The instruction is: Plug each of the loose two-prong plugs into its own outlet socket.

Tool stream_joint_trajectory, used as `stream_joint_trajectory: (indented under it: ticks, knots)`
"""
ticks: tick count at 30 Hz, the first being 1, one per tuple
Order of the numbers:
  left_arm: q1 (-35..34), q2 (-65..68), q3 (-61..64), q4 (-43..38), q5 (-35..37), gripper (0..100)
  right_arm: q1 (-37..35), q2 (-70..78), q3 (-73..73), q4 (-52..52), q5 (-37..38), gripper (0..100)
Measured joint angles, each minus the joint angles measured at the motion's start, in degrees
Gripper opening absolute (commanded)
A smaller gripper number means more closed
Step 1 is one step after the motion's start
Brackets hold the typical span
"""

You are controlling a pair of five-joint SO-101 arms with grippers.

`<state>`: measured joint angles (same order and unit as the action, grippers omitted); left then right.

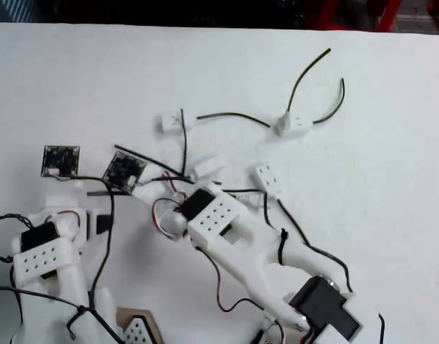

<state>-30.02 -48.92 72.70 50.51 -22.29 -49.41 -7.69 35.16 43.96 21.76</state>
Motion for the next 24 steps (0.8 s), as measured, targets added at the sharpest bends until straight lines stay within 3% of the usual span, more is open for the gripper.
stream_joint_trajectory:
  ticks: [15,24]
  knots:
    - [0.00,0.00,0.00,0.00,0.00,34,0.62,5.36,-0.97,-0.53,0.09,1.7]
    - [0.00,0.00,0.00,0.00,0.00,34,2.11,6.42,0.26,-0.79,5.10,1.7]
